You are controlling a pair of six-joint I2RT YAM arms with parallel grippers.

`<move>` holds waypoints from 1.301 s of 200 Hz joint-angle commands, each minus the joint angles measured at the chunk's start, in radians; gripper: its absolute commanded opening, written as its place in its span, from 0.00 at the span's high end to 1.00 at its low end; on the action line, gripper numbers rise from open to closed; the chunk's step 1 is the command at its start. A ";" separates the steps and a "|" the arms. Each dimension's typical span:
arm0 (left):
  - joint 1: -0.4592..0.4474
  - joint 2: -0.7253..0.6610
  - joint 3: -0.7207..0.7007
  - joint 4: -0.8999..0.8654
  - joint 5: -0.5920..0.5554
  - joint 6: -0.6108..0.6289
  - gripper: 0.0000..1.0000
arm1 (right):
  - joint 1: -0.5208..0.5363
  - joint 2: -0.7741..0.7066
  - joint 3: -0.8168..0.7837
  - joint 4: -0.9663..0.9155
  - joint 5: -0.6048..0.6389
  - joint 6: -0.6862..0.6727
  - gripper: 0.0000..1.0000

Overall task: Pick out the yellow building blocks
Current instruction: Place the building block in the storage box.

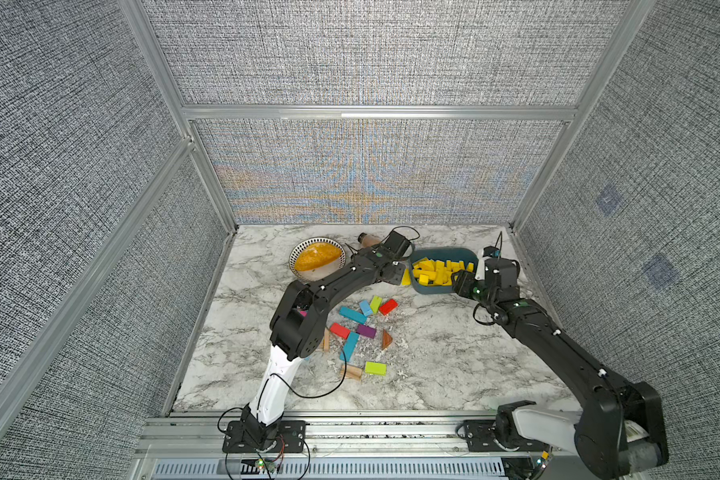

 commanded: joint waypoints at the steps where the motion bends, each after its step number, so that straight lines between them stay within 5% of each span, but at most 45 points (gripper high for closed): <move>1: -0.014 -0.057 -0.074 0.164 0.123 0.019 1.00 | -0.002 -0.012 -0.001 -0.013 0.022 -0.004 0.35; 28: -0.046 -0.045 -0.091 0.253 0.215 0.009 1.00 | -0.002 -0.026 -0.001 -0.024 0.027 -0.001 0.35; 94: -0.092 0.196 0.223 0.187 0.259 0.117 1.00 | -0.002 -0.053 0.010 -0.075 0.041 -0.019 0.35; 119: -0.091 0.308 0.375 0.147 0.302 0.086 1.00 | -0.003 -0.074 0.012 -0.087 0.071 -0.030 0.35; 160: -0.099 0.374 0.415 0.184 0.327 0.035 0.97 | -0.002 -0.080 0.016 -0.085 0.082 -0.030 0.35; 235: -0.102 0.255 0.340 0.225 0.276 0.038 0.38 | -0.003 -0.064 0.045 -0.099 0.070 -0.040 0.35; 260: -0.100 0.094 0.226 0.257 0.234 0.079 0.31 | 0.005 -0.024 0.094 -0.115 0.042 -0.046 0.35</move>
